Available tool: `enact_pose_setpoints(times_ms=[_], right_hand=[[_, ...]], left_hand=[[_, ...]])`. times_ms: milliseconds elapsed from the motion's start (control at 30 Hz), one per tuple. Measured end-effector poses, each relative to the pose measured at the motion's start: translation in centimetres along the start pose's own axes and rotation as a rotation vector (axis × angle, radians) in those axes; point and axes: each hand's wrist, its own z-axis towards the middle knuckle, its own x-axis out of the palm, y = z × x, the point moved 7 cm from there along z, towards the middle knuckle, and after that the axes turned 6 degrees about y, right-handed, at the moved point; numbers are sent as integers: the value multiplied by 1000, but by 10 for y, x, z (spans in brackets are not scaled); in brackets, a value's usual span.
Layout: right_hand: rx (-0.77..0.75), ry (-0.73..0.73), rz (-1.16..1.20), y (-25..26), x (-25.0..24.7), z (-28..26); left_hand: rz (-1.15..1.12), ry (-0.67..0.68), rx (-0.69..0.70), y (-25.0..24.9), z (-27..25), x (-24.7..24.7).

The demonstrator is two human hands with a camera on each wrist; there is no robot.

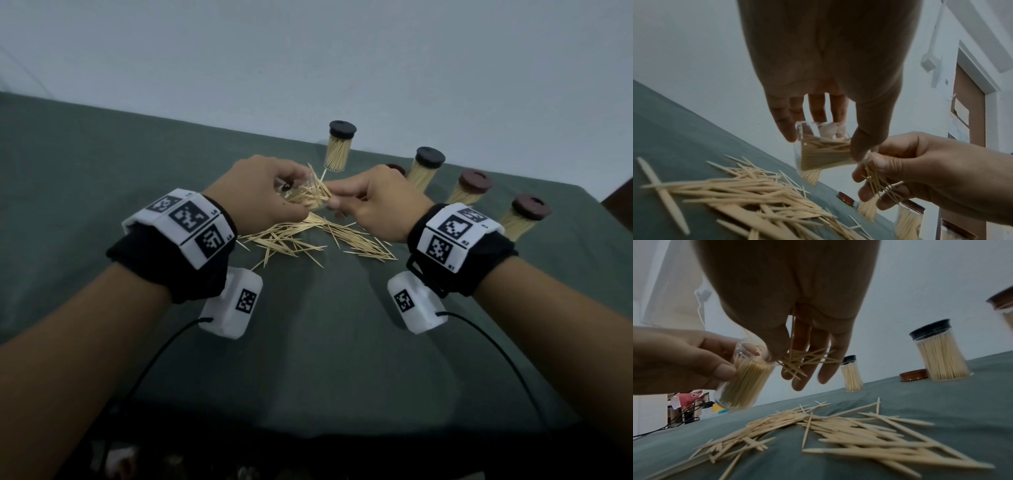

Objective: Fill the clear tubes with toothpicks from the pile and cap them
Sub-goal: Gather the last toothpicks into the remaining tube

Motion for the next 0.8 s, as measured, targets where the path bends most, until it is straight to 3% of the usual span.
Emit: enact_pose_setpoints(times_ms=[233,567,800], right_hand=[[92,-13,3,-5,-7,3],[-2,-82,-124,5,-9,7],[40,-46,-149,5,-9,4]], left_hand=[[30,-8,-11,3,1,-3],[53,-31,5,-1,0,-5],[88,-27,35,-4,2,-1]])
